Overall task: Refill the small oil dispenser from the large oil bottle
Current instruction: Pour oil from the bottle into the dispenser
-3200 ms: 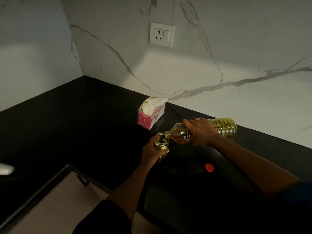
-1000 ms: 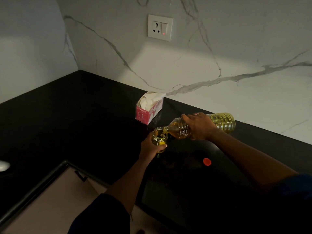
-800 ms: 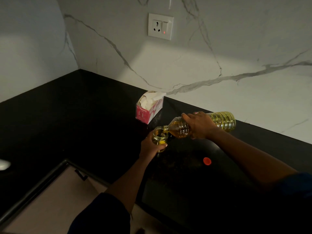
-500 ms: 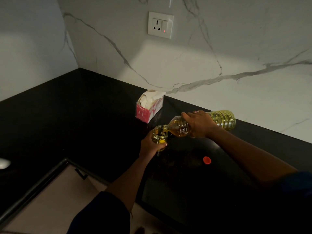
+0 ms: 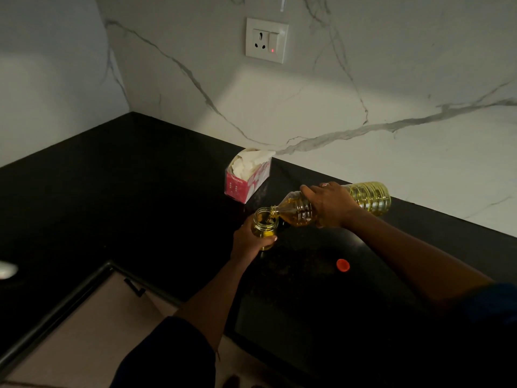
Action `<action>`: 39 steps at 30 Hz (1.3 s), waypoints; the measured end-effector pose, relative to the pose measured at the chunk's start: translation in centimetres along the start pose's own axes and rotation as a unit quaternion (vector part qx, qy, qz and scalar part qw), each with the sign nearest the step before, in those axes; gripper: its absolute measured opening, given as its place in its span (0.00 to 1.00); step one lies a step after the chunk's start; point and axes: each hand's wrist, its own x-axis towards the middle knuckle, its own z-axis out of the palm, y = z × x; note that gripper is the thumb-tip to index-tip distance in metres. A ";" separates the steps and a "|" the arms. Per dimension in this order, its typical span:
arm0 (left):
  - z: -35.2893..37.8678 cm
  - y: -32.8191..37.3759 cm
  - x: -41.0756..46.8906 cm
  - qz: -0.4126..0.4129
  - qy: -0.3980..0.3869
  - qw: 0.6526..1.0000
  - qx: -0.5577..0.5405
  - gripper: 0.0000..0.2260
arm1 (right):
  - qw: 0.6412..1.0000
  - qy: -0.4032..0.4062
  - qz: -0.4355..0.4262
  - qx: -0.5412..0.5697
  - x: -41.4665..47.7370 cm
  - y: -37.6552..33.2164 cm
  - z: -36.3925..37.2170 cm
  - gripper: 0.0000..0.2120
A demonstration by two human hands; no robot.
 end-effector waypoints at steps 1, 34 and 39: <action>0.0 0.0 0.0 -0.001 0.001 1.000 -0.002 0.33 | 1.000 0.000 0.001 0.001 0.0 0.0 0.0 0.46; -0.1 0.3 -0.2 -0.002 -0.003 1.000 -0.002 0.33 | 1.000 -0.002 -0.006 0.001 0.0 0.1 -0.3 0.45; -0.2 0.4 -0.5 0.002 -0.003 1.000 -0.001 0.32 | 1.000 -0.003 -0.004 -0.002 0.0 0.0 -0.4 0.46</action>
